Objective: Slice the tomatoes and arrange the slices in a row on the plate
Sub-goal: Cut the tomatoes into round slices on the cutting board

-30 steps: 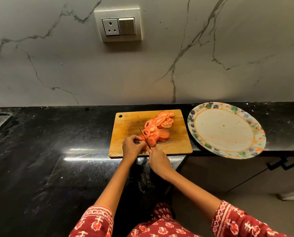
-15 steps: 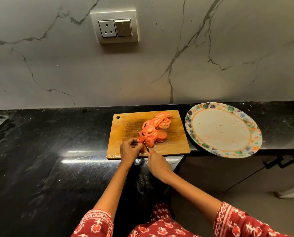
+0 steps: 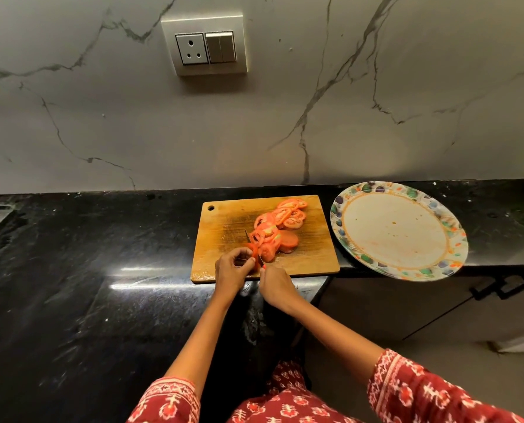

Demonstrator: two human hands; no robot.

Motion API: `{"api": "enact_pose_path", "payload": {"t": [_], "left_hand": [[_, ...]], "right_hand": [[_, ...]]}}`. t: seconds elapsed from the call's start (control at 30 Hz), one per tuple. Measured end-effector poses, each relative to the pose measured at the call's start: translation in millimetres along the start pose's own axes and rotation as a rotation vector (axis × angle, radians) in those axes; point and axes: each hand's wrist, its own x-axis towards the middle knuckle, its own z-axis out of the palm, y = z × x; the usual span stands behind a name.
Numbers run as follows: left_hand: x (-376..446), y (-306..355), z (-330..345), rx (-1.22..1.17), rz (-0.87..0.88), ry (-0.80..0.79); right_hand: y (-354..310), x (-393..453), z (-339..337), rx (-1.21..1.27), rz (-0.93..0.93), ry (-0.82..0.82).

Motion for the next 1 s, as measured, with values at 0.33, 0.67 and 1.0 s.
{"api": "enact_pose_path", "payload": {"t": [0.33, 0.67, 1.0], "left_hand": [[1.4, -6.6, -0.9, -0.136, -0.092, 0.044], [7.9, -7.3, -2.5, -0.111, -0.114, 0.062], [13.0, -12.1, -17.5, -0.117, -0.158, 0.098]], "right_hand": [[3.9, -7.7, 8.1, -0.015, -0.015, -0.009], [19.6, -25.6, 20.2, -0.09, 0.027, 0.013], [20.2, 4.2, -5.3, -0.044, -0.021, 0.08]]}}
